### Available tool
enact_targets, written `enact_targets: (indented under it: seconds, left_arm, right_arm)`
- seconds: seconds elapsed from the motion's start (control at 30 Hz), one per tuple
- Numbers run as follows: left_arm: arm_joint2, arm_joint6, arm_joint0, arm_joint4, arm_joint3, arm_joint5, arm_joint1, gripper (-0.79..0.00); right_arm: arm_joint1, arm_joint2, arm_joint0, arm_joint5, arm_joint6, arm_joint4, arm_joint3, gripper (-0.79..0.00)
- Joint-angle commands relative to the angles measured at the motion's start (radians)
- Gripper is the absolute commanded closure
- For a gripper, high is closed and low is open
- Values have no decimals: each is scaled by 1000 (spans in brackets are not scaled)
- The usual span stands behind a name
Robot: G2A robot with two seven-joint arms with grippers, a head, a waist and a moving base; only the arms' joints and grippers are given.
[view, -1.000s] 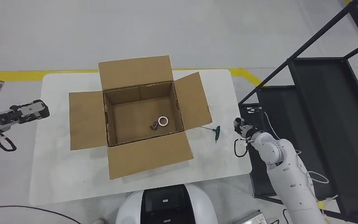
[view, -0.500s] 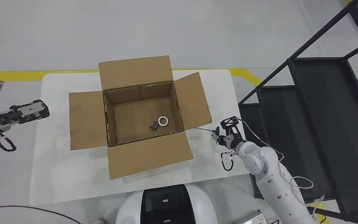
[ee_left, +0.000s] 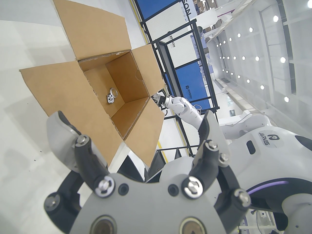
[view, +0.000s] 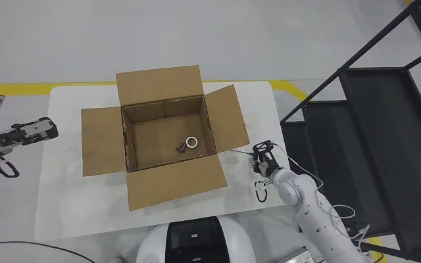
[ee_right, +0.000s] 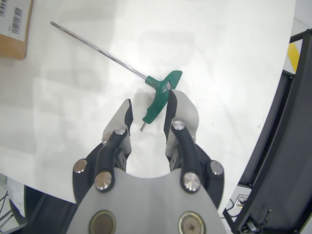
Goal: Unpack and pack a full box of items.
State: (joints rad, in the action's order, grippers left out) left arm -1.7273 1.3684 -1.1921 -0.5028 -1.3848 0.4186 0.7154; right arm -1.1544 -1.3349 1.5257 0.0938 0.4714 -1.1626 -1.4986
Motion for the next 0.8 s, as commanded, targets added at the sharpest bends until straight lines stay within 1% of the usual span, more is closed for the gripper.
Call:
enact_targets:
  seconds: [0.0,0.27,0.33,0.4,0.43,0.5,0.77]
  left_arm:
    - [0,0,0,0,0,0,0,-785]
    - [0,0,0,0,0,0,0,-785]
    - [0,0,0,0,0,0,0,-785]
    - [0,0,0,0,0,0,0,-785]
    - [0,0,0,0,0,0,0,-785]
    - [0,0,0,0,0,0,0,-785]
    - [0,0,0,0,0,0,0,-785]
  right_arm:
    - [-3,10,-9,-14,3,-3,12,-329]
    - [-10,34,-42,-38,10,-8,66,-329]
    - [-11,34,-46,-38,9,-6,73,-314]
    - [-11,35,-49,-40,12,-7,79,-268]
    - [-12,35,-50,-40,12,-7,80,-200]
    - [-12,35,-51,-42,11,-5,83,0]
    - [-9,-10,-51,-45,10,31,74,0]
